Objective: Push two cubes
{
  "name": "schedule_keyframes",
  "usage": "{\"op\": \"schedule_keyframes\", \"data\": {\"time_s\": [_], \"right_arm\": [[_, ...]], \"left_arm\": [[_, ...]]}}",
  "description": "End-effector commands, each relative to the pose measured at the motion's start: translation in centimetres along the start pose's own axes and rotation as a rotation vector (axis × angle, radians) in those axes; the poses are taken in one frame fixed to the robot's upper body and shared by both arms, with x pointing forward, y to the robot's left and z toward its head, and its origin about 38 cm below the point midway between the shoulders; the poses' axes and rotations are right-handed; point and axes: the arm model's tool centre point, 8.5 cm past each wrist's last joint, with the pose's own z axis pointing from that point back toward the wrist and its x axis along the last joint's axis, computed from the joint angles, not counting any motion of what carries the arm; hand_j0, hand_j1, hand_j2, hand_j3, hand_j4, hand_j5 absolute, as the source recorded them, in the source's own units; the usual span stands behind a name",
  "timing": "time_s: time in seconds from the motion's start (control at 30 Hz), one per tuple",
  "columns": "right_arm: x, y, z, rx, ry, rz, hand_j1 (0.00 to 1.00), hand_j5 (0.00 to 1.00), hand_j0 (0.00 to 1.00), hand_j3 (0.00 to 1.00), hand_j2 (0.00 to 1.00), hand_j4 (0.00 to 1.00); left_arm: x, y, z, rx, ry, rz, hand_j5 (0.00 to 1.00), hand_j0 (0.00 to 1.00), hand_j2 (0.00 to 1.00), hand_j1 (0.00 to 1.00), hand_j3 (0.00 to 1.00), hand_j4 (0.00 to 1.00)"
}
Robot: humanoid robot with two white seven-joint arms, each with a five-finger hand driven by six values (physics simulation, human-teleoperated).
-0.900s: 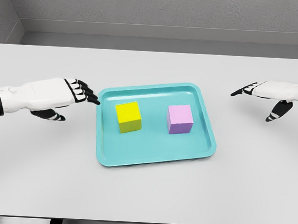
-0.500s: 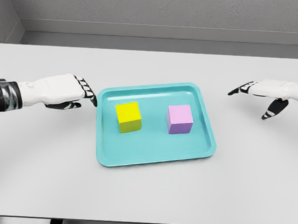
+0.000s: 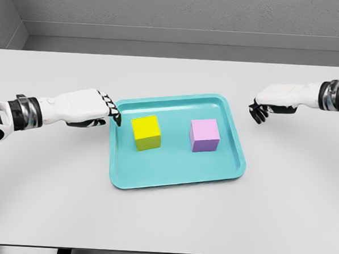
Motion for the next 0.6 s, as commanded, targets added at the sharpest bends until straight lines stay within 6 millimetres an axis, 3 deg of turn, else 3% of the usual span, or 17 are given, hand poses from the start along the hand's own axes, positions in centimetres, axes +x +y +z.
{"op": "schedule_keyframes", "data": {"time_s": [0.0, 0.23, 0.57], "right_arm": [[1.0, 1.0, -2.0, 0.056, -0.028, 0.024, 0.12, 0.12, 0.12, 0.12, 0.12, 0.12], [2.6, 1.7, -4.1, 0.141, -0.062, 0.091, 0.12, 0.12, 0.12, 0.12, 0.12, 0.12], [4.0, 1.0, -5.3, 0.151, -0.098, 0.128, 0.12, 0.12, 0.12, 0.12, 0.12, 0.12]], "left_arm": [[0.0, -0.1, -0.2, -0.001, 0.000, 0.006, 0.56, 0.56, 0.56, 0.56, 0.56, 0.56], [0.5, -1.1, -1.7, -0.018, -0.013, 0.021, 0.56, 0.56, 0.56, 0.56, 0.56, 0.56], [0.7, -1.7, -1.7, -0.023, -0.016, 0.034, 0.56, 0.56, 0.56, 0.56, 0.56, 0.56]]}}
